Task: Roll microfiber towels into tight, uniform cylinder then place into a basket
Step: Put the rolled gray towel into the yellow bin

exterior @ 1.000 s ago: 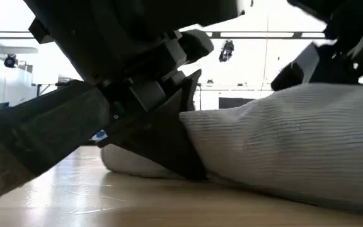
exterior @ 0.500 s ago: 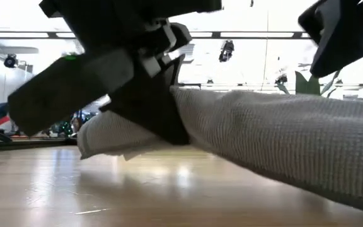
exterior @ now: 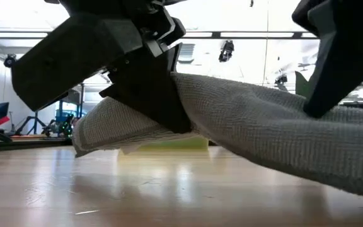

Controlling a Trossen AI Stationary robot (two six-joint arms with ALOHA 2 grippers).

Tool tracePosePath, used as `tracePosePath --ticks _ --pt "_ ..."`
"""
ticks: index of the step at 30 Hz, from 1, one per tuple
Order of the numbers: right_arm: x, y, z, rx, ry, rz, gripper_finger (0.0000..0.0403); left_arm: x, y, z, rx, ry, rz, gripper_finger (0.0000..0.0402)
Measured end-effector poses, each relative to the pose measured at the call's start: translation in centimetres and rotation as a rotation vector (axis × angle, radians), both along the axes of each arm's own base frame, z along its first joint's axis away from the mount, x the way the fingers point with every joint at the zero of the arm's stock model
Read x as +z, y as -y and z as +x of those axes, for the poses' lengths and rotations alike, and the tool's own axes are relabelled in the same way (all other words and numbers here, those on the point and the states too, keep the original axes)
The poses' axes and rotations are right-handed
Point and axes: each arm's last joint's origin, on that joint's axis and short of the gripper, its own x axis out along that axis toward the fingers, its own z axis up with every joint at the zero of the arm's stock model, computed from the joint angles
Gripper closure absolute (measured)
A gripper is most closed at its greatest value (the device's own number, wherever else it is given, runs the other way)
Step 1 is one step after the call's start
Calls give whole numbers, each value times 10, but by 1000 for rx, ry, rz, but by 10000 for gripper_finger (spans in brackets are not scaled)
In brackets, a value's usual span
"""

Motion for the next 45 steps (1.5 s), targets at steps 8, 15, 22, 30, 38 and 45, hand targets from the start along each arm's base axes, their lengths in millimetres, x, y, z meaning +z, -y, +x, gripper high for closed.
tracePosePath --ticks 8,15,22,30,38,45 --pt "17 2 5 -51 14 -47 115 0 0 -2 16 -3 -10 400" --pt "15 1 4 -60 -32 11 65 -1 0 -2 15 -8 -8 400" --pt "12 9 3 -124 -49 -20 30 -2 3 -4 14 -32 -60 400" --pt "-2 20 6 -343 10 86 29 -2 4 -5 -1 -41 -50 400" --pt "-8 24 9 -430 34 156 29 -3 2 -9 -16 -91 -10 400" --pt "-24 18 13 -403 42 327 29 -4 1 -11 -16 -106 3 400"
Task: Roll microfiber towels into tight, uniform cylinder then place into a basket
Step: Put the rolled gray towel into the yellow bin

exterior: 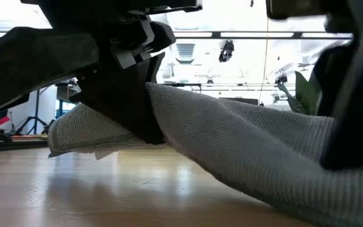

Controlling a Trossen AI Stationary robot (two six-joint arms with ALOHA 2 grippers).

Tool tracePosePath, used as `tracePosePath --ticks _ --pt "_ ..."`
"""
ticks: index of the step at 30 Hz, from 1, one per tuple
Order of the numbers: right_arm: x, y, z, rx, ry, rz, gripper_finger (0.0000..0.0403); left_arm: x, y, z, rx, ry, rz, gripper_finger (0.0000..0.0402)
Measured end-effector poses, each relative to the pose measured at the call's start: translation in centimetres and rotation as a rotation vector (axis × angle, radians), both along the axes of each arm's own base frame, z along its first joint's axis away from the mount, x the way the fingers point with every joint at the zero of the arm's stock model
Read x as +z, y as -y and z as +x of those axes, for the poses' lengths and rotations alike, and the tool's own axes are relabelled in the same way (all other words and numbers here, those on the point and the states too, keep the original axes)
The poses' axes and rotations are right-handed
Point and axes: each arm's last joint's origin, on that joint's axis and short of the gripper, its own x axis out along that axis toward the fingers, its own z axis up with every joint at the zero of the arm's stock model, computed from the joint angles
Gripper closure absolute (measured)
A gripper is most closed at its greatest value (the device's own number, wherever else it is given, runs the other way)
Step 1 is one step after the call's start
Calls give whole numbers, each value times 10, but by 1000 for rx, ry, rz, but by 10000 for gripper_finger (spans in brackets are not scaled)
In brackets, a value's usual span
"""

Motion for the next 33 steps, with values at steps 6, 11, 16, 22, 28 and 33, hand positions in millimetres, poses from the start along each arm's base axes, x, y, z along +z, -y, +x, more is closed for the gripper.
tracePosePath --ticks 6,11,16,22,28,33 --pt "-17 7 -8 -20 -9 9 29 0 0 0 1 3 -1 400" --pt "-15 6 -7 8 -24 -7 51 0 0 0 2 3 1 400" --pt "-12 5 -6 41 -41 -12 127 0 0 -1 6 -2 3 400" --pt "-12 4 -6 98 -59 -9 260 1 -2 -4 7 -29 22 400" --pt "3 2 -6 238 -152 -109 382 8 -8 -12 6 -88 68 400" --pt "17 9 -8 347 -209 -374 389 17 -12 -17 -19 -115 105 400"
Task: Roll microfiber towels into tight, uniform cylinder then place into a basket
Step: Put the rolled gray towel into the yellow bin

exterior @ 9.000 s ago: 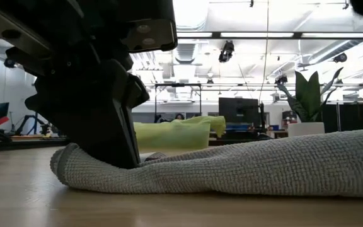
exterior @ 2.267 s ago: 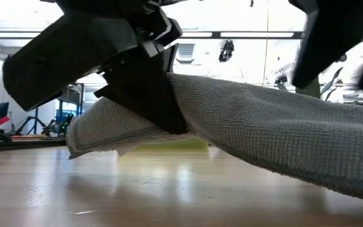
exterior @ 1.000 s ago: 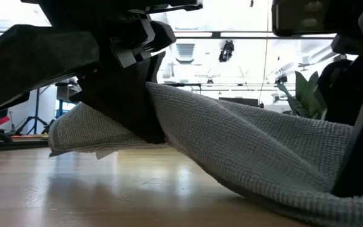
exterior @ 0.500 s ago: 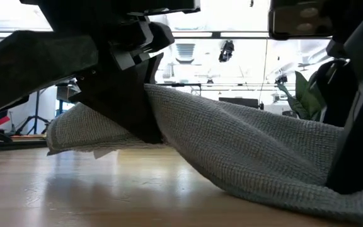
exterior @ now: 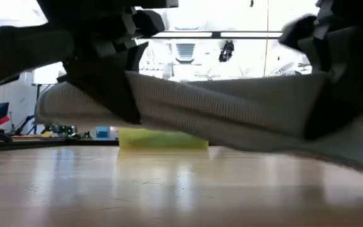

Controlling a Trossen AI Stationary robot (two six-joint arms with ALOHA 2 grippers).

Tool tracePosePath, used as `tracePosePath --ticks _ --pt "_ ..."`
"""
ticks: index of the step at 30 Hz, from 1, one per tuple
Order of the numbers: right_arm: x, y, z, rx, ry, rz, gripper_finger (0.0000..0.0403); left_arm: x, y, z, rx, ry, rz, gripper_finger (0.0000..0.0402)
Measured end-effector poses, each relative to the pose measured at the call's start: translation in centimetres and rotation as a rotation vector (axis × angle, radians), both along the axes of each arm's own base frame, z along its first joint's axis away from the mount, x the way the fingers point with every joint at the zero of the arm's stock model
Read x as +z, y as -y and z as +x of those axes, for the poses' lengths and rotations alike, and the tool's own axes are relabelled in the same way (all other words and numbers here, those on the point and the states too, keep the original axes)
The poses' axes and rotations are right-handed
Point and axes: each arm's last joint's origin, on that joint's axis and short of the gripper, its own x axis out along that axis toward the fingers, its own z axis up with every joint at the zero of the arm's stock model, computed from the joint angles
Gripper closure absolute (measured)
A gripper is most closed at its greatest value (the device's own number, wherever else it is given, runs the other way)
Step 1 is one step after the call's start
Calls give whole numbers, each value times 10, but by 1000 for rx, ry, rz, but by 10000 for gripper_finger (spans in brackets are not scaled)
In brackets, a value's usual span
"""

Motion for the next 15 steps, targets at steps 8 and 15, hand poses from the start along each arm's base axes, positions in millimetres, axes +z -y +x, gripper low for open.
tracePosePath --ticks 8,15 --pt "6 33 0 108 -20 -485 390 7 -20 -11 -4 15 264 400" --pt "9 82 24 113 -121 -699 390 8 -70 -18 90 19 439 400"
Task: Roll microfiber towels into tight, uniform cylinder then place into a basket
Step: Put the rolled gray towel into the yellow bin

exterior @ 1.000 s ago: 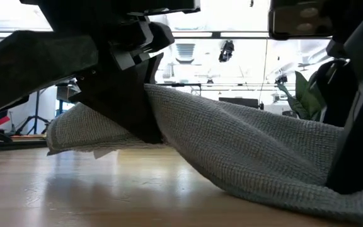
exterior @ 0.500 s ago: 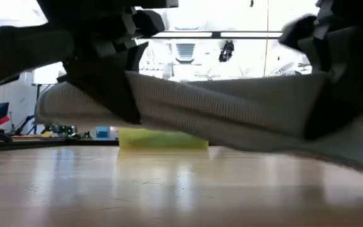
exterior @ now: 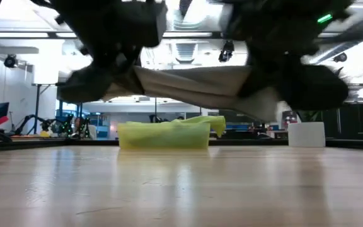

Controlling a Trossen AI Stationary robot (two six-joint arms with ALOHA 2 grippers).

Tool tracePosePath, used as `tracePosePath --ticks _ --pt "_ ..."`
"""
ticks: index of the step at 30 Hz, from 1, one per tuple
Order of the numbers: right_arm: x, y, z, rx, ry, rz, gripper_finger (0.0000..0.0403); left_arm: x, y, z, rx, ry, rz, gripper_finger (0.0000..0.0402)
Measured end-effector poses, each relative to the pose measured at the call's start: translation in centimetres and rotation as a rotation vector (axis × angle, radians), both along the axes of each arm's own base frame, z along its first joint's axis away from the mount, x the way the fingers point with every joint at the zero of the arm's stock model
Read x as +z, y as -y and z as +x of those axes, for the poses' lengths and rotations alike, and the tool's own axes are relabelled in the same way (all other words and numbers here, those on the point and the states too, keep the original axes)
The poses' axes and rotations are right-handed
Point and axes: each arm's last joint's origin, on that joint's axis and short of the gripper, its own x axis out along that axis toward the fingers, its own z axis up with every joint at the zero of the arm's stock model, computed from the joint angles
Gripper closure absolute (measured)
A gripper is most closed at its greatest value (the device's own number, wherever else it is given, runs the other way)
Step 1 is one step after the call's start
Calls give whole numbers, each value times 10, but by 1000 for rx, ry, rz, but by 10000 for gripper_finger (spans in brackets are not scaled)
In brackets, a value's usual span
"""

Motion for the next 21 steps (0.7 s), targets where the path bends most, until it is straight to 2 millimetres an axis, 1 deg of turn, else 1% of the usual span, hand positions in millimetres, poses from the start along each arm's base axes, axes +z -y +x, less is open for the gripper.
tracePosePath --ticks 2,4,6,8,11,13,16,19,21 --pt "3 17 7 -10 -10 -84 390 4 -23 -7 47 10 3 400" --pt "9 35 13 -29 -6 -152 390 13 -46 -14 91 52 1 400" --pt "18 54 20 -58 -2 -177 390 25 -69 -22 107 100 -16 400" --pt "26 76 25 -97 -21 -180 390 35 -89 -28 71 128 -62 400" --pt "37 110 30 -159 -57 -167 390 44 -116 -35 -80 176 -199 400" --pt "46 133 34 -187 -71 -162 390 50 -136 -42 -153 248 -228 400" --pt "58 167 40 -213 -78 -123 390 57 -167 -53 -133 332 -175 400" --pt "68 200 45 -210 -48 -17 390 59 -198 -62 -102 378 -211 400" --pt "75 222 51 -197 14 34 390 58 -218 -67 -58 377 -226 400"
